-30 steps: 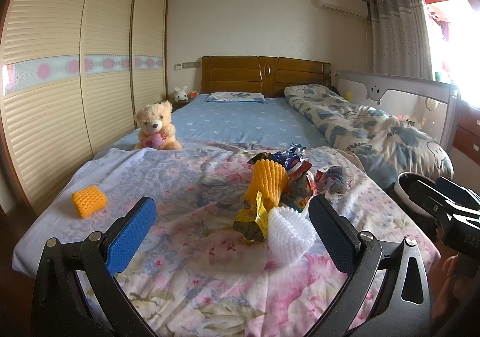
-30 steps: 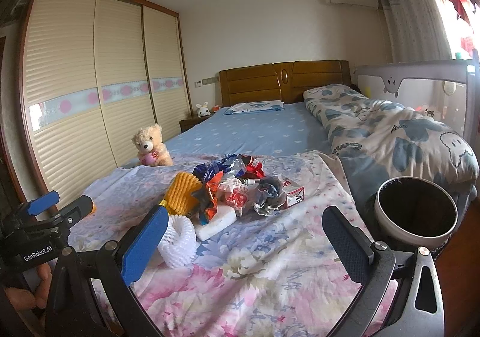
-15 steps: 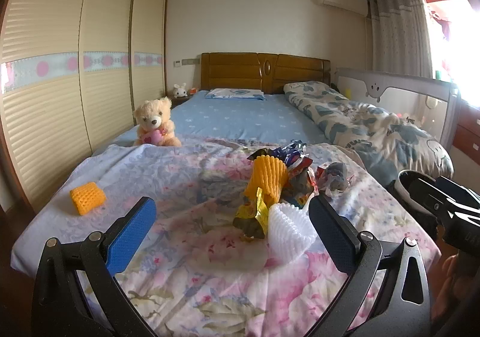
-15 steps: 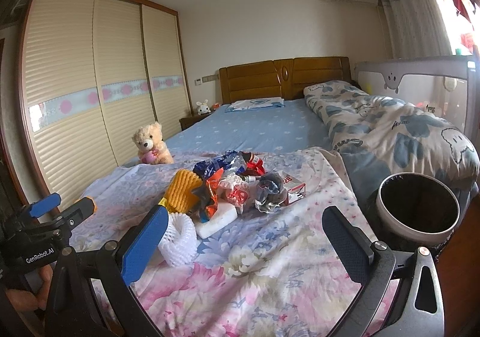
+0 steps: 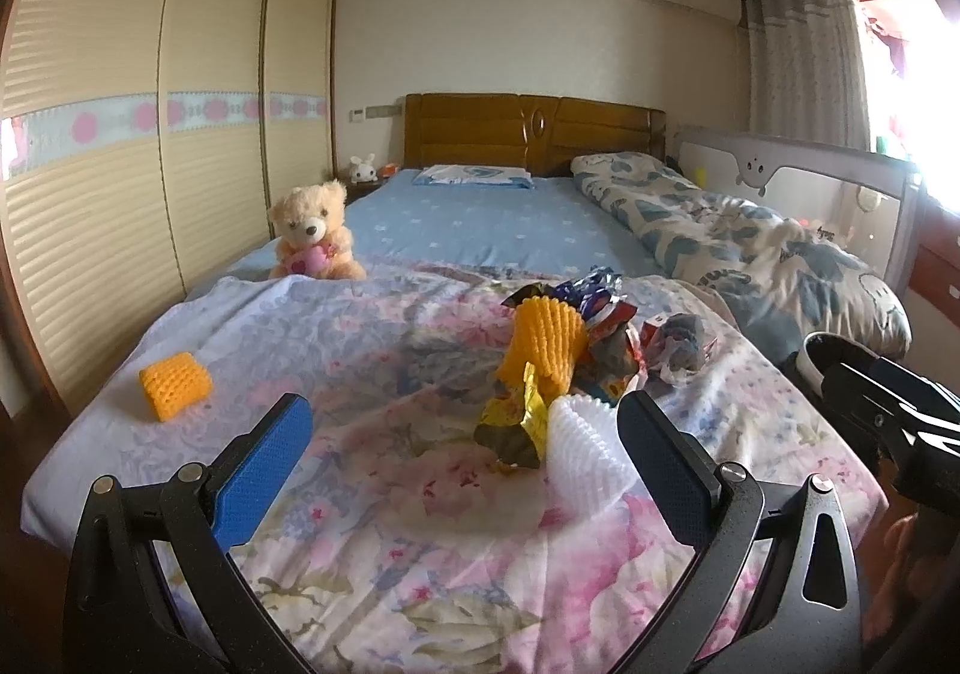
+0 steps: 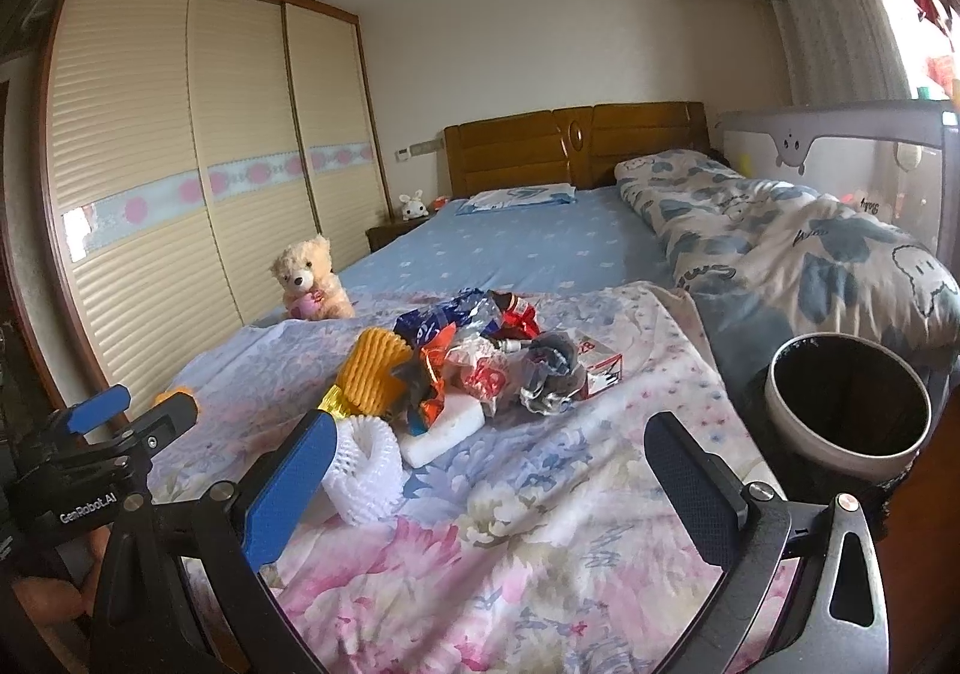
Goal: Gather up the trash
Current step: 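Grasp the yellow snack packet with the left tool while the right tool grasps the white mesh sleeve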
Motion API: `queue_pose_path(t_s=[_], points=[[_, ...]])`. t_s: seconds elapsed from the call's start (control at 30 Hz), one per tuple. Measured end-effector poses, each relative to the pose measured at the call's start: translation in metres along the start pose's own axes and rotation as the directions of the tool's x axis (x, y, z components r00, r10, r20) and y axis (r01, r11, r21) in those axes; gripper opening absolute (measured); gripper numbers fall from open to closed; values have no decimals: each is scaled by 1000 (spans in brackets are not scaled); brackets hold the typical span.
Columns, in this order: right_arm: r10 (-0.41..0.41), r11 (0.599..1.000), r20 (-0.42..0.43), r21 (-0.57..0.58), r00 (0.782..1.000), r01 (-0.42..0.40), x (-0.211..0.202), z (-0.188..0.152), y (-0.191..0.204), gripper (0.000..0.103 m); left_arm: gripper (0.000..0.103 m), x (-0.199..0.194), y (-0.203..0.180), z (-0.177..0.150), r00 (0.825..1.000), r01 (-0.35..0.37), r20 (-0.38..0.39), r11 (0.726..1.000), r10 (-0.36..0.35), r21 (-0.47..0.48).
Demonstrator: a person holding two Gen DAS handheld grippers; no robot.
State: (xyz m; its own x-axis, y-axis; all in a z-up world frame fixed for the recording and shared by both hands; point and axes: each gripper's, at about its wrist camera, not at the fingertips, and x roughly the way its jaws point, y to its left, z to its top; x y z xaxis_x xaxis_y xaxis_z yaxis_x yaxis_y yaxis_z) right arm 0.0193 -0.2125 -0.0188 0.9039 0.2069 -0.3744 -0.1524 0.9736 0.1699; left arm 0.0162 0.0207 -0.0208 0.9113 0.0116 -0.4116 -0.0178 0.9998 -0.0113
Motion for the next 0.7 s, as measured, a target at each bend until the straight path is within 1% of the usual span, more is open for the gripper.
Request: queue_pose_path(t_s=[0.2, 0.4, 0.5, 0.63, 0.7], points=[[52, 999, -45, 15, 998, -52, 10, -4, 2, 103, 103, 15, 10, -1, 999, -23, -47, 1000, 23, -3], [135, 991, -132, 41, 982, -131, 33, -16, 9, 102, 103, 32, 23, -5, 995, -32, -97, 999, 31, -10], [176, 984, -180, 50, 968, -170, 47, -22, 14, 98, 103, 42, 26, -8, 992, -29, -123, 1000, 29, -1], [234, 972, -244, 80, 941, -221, 67, -29, 20, 84, 102, 59, 29, -12, 986, -20, -166, 1000, 21, 10], [261, 965, -272, 98, 926, -243, 76, -33, 22, 79, 100, 68, 32, -15, 981, -12, -191, 1000, 14, 10]])
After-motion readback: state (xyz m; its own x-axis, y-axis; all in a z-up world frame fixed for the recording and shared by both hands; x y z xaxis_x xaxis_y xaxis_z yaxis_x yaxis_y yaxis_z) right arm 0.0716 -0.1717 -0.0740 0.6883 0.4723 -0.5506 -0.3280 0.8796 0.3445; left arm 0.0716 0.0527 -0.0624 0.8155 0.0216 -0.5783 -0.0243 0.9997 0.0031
